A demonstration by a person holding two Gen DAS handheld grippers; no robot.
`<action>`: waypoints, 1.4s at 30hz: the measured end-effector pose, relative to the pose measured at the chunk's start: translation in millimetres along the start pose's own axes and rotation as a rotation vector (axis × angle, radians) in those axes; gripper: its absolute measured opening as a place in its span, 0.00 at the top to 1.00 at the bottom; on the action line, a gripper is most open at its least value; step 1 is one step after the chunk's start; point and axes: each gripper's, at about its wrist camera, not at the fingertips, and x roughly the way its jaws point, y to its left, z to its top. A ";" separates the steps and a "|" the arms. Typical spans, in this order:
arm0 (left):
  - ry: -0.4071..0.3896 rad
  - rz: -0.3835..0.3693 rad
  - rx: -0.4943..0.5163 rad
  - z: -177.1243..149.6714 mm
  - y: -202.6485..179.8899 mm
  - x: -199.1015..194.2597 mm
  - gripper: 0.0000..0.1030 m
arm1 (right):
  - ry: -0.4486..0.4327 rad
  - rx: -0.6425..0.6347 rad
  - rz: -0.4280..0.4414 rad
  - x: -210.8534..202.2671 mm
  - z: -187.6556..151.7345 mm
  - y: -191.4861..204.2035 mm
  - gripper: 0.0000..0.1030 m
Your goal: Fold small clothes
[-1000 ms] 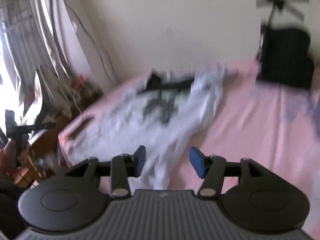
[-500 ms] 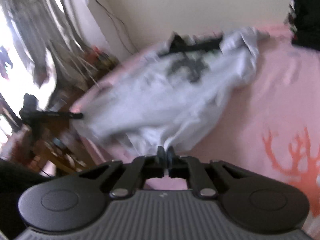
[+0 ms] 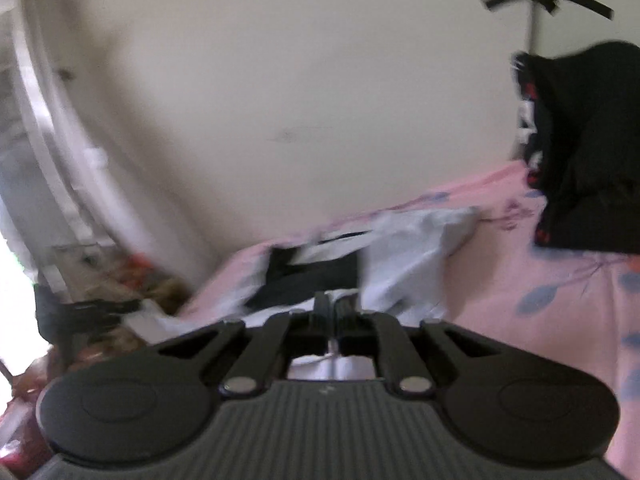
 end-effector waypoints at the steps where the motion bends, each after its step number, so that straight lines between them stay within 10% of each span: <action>1: 0.012 0.048 0.003 3.0 0.5 20.2 0.51 | 0.008 -0.029 -0.092 13.7 -1.3 -4.4 0.79; 3: 0.069 0.100 -0.015 -0.3 9.2 38.7 0.50 | 0.032 -0.002 -0.144 21.7 -6.2 -14.5 0.53; 8: 0.063 0.129 0.015 -26.5 25.9 22.4 0.08 | 0.048 0.033 -0.046 -14.0 -31.8 -25.2 0.43; 10: 0.084 0.126 0.025 -39.4 29.9 15.6 0.08 | 0.067 0.061 -0.021 -25.8 -46.3 -24.3 0.42; 15: 0.160 0.078 -0.010 -63.6 35.1 14.3 0.34 | 0.102 0.040 0.021 -32.4 -76.2 -6.4 0.43; 17: 0.185 0.058 -0.026 -67.8 35.0 16.2 0.54 | 0.161 -0.007 0.014 -21.7 -86.9 3.0 0.65; 18: 0.199 0.057 -0.024 -68.7 33.6 17.5 0.77 | 0.179 -0.031 -0.001 -19.1 -89.2 6.9 1.00; 19: 0.217 0.064 -0.015 -69.8 33.6 16.3 0.92 | 0.174 -0.040 -0.014 -21.2 -87.7 9.6 1.00; 25: 0.204 0.110 -0.038 -65.4 50.6 -32.3 0.95 | 0.235 -0.160 -0.068 -57.0 -67.7 19.0 1.00; 28: 0.238 0.154 -0.034 -65.5 54.4 -36.7 0.87 | 0.303 -0.237 -0.137 -52.1 -74.4 15.2 1.00; 33: 0.041 0.206 0.009 -25.2 37.8 -45.8 0.23 | 0.154 -0.232 -0.152 -49.7 -21.8 9.7 0.64; 37: -0.050 0.171 0.169 29.7 -8.2 -7.0 0.13 | 0.100 -0.259 -0.083 0.5 45.5 16.4 0.56; 42: 0.061 0.082 0.235 86.5 -59.5 109.0 0.13 | 0.158 -0.224 -0.032 120.9 108.8 15.8 0.48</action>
